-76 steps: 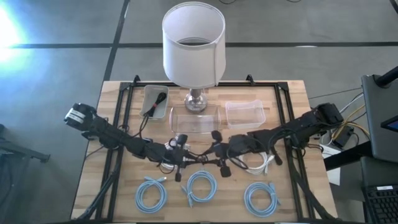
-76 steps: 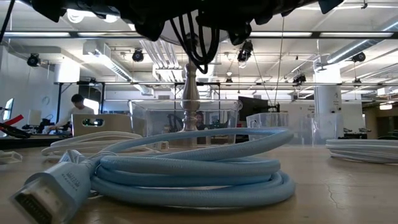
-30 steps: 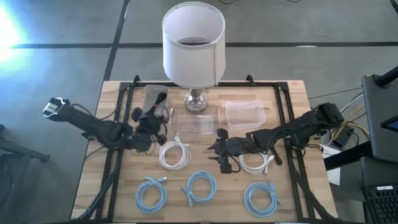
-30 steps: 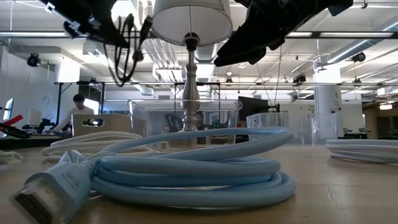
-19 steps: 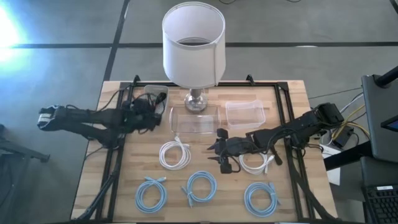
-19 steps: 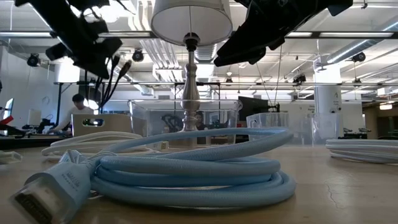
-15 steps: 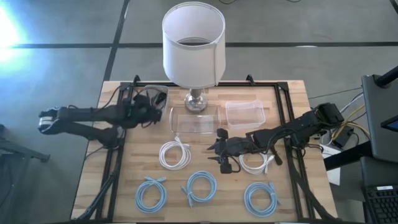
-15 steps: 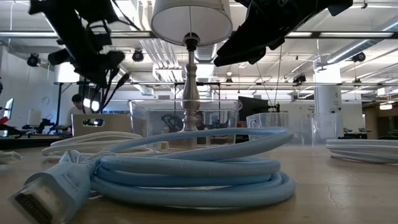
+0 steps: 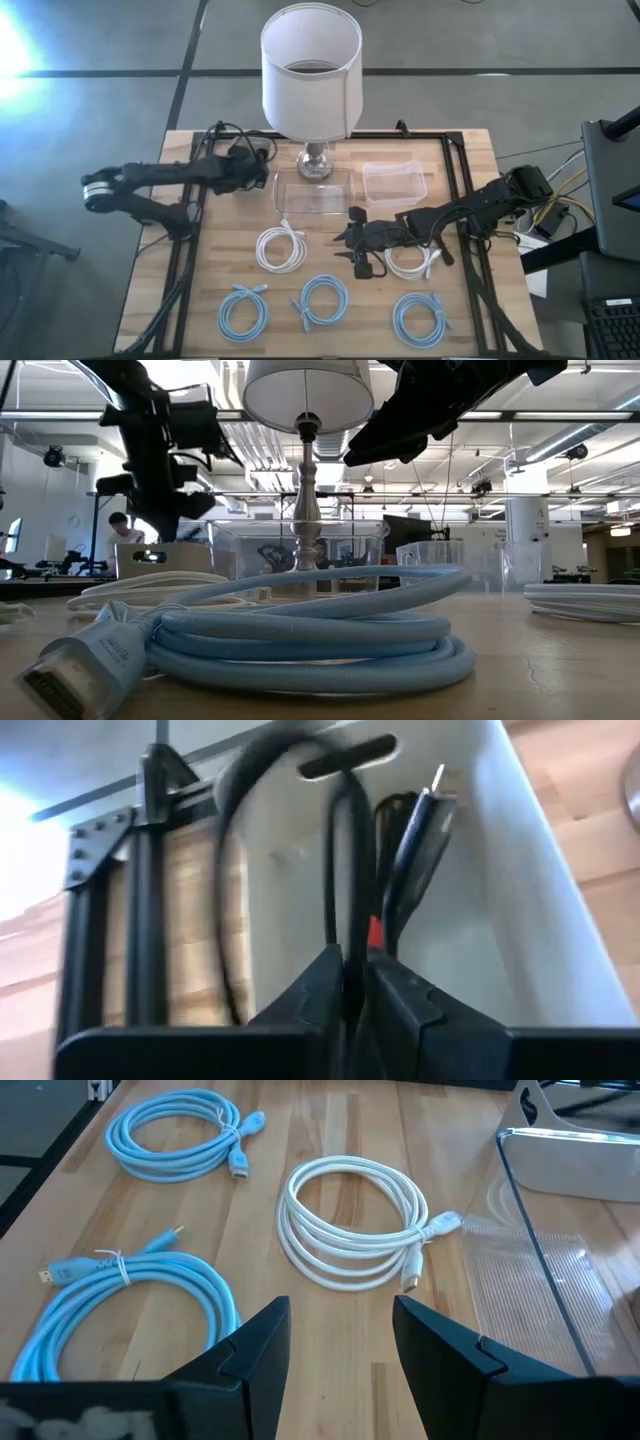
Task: Pick & Place USB Port
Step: Put the left black charger cable into the gray bin, then put the black charger cable into the left bin
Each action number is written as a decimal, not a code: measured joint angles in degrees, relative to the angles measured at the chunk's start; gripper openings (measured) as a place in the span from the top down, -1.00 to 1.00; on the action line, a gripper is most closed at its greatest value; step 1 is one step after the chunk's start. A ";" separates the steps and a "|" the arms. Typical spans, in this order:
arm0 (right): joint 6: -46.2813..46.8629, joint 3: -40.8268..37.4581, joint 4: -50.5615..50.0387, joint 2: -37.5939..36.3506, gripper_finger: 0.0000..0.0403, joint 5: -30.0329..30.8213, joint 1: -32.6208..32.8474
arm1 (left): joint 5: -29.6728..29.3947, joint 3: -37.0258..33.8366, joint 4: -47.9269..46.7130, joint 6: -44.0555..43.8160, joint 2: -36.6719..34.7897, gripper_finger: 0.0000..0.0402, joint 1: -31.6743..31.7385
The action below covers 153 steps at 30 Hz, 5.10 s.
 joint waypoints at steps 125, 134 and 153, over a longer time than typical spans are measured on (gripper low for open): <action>28.26 -4.80 -34.06 -17.31 0.88 2.08 -3.24 | 11.28 2.95 25.35 21.68 -9.12 0.68 -31.46; 11.09 -5.38 -3.49 -16.90 0.89 2.38 -2.62 | 11.25 1.15 29.61 21.70 -9.04 0.67 -38.77; -2.19 -4.42 35.42 0.70 0.88 7.68 -2.71 | 18.80 -7.25 69.06 32.46 7.23 0.16 -39.04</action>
